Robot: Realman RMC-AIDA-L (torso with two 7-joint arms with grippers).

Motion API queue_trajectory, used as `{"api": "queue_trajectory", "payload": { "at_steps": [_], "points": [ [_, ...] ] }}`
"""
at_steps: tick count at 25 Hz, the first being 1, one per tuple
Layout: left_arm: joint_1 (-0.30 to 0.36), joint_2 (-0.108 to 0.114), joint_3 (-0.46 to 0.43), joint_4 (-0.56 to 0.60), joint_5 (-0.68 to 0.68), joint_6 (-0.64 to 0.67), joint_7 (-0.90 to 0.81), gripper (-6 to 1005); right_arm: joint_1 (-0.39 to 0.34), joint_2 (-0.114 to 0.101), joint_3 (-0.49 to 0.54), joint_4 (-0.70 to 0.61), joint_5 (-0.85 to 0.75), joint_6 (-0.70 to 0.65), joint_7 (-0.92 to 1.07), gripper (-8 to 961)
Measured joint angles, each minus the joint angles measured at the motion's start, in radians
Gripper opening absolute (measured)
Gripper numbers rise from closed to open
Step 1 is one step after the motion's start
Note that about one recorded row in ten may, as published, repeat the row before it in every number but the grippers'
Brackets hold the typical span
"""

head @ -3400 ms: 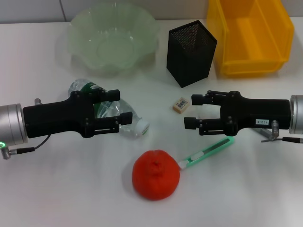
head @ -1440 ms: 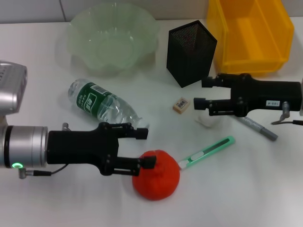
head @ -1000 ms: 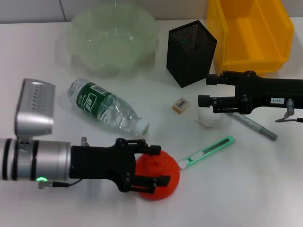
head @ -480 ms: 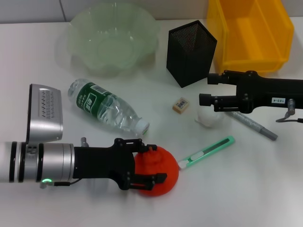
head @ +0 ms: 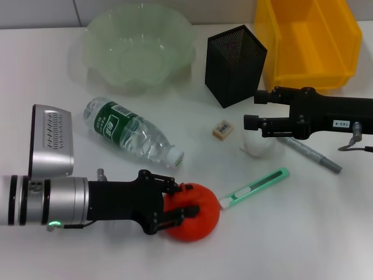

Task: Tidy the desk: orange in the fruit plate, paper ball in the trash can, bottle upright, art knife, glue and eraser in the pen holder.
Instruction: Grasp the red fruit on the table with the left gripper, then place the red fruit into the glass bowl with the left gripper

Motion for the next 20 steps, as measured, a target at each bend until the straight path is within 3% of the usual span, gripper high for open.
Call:
{"api": "queue_trajectory", "payload": {
  "at_steps": [8,20],
  "points": [
    [0.003,0.002,-0.008,-0.001,-0.005,0.033,-0.003,261,-0.001,0.0,0.0,0.001,0.0,0.0,0.01,832],
    [0.004,0.014,-0.253,-0.002,-0.009,0.28,-0.035,130,-0.004,0.0,0.0,0.003,-0.001,-0.001,0.011,832]
  ]
}}
